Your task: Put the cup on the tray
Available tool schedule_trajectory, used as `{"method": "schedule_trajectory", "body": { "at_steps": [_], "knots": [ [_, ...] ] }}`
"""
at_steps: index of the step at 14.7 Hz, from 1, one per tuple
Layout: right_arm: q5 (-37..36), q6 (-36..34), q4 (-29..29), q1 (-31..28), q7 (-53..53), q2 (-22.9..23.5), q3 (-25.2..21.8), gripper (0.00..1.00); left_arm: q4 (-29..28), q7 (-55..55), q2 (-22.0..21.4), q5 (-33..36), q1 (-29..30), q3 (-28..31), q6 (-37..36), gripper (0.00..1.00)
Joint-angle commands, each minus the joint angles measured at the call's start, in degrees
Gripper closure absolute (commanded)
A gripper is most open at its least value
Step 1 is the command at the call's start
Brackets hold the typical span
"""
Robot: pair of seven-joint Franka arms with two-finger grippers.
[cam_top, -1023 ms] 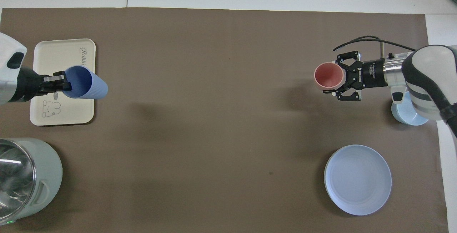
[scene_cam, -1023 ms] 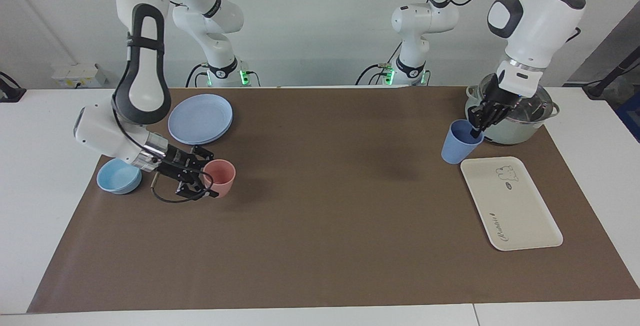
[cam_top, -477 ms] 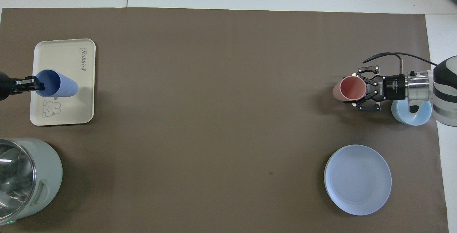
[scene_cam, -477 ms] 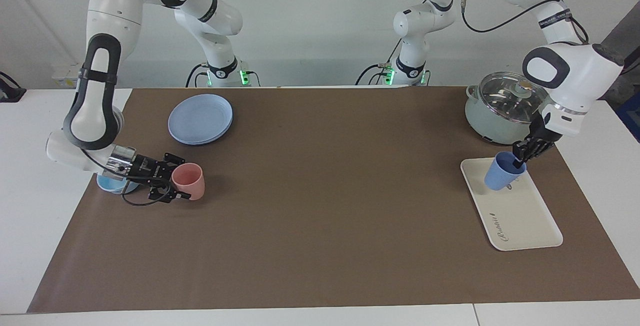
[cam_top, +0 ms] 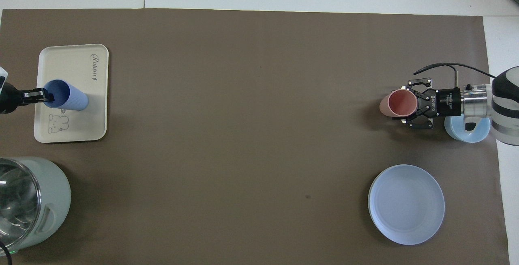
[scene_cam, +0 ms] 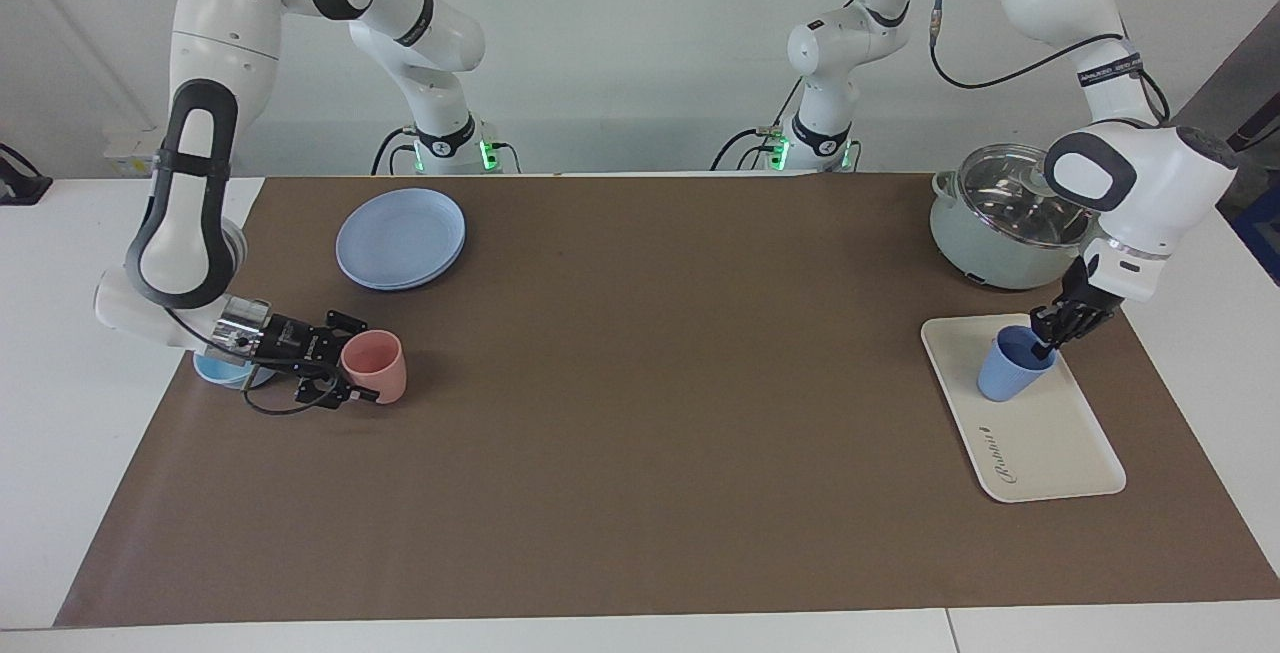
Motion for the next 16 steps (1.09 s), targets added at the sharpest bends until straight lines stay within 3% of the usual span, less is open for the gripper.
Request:
{"method": "schedule_trajectory", "body": {
  "at_steps": [1, 2, 4, 7, 12, 16],
  "knots": [
    [1.03, 2.42, -0.88, -0.89, -2.07, 0.20, 0.42, 0.39, 3.33, 1.30, -0.37, -1.09, -0.50, -0.12, -1.80, 0.00],
    [0.94, 2.52, -1.06, -0.89, -2.34, 0.12, 0.33, 0.33, 4.74, 0.95, -1.07, -0.48, -1.20, -0.29, -4.51, 0.00],
    [0.15, 2.78, -1.06, -0.80, -2.60, -0.32, 0.16, 0.08, 8.60, 0.51, -2.66, 0.48, -3.30, -0.12, -11.97, 0.00],
    [-3.53, 2.70, -0.53, -1.33, -2.86, -0.85, -0.19, 0.02, 12.83, -6.05, -5.11, 6.28, -8.39, -0.47, -20.08, 0.00],
    [-5.99, 2.78, -0.27, -2.65, -5.06, -1.72, -1.60, 0.01, 11.96, -18.55, -10.56, 9.71, -18.77, -0.56, -28.52, 0.00],
    [-24.51, 6.55, -0.09, -1.33, -5.94, -7.69, -1.08, 0.01, 11.35, -18.56, -13.90, 10.51, -22.02, -0.82, -36.51, 0.00]
  ]
}}
